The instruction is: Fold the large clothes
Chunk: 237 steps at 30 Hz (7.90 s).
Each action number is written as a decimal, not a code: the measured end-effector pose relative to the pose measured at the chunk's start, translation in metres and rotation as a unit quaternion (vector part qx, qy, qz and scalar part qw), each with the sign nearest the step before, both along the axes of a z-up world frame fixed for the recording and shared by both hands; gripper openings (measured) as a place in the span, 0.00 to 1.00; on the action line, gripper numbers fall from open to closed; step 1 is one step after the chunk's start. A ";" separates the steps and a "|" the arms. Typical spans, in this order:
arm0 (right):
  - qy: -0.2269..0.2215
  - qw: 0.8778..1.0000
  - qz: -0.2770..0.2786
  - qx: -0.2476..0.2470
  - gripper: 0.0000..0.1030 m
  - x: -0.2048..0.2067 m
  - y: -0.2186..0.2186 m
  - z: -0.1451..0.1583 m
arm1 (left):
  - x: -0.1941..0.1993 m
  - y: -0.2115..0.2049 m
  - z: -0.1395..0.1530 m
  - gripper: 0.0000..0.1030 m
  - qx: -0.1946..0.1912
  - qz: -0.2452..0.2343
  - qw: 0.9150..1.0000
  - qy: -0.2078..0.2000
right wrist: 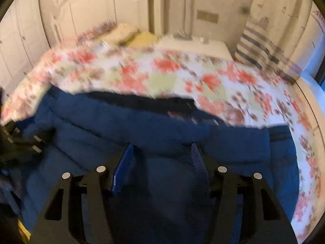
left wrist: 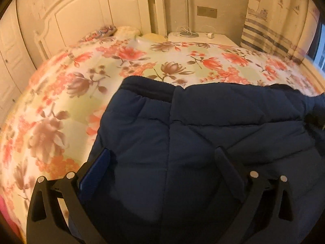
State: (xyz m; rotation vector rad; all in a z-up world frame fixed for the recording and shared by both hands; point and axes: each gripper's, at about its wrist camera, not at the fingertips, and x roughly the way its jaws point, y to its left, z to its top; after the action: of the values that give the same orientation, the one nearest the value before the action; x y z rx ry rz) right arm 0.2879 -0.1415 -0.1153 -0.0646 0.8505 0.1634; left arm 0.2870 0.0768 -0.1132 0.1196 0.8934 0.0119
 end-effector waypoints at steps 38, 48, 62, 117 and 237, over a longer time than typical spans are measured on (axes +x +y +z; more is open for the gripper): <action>0.030 0.991 -0.130 0.015 0.73 0.010 -0.121 -0.031 | 0.026 -0.169 0.008 0.98 0.069 -0.112 0.991 0.019; 0.028 0.991 -0.129 0.026 0.74 0.010 -0.126 -0.031 | 0.060 -0.082 0.028 0.98 0.025 -0.043 0.999 0.008; 0.039 0.991 -0.124 0.029 0.76 0.010 -0.129 -0.026 | 0.067 0.005 0.018 0.97 -0.119 0.017 0.992 0.033; -0.072 0.991 -0.077 0.081 0.89 -0.216 -0.150 -0.045 | -0.161 0.029 -0.008 0.98 0.021 0.002 0.997 -0.073; -0.343 0.779 0.317 -0.419 0.46 -0.268 0.255 -0.077 | -0.091 -0.004 0.128 0.97 -0.027 -0.184 0.982 -0.044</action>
State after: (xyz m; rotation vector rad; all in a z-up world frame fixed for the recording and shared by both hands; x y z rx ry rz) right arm 0.0201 0.1135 -0.1923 -1.2022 0.0711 0.3545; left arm 0.1964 0.0728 0.0152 0.2298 0.7710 -0.3490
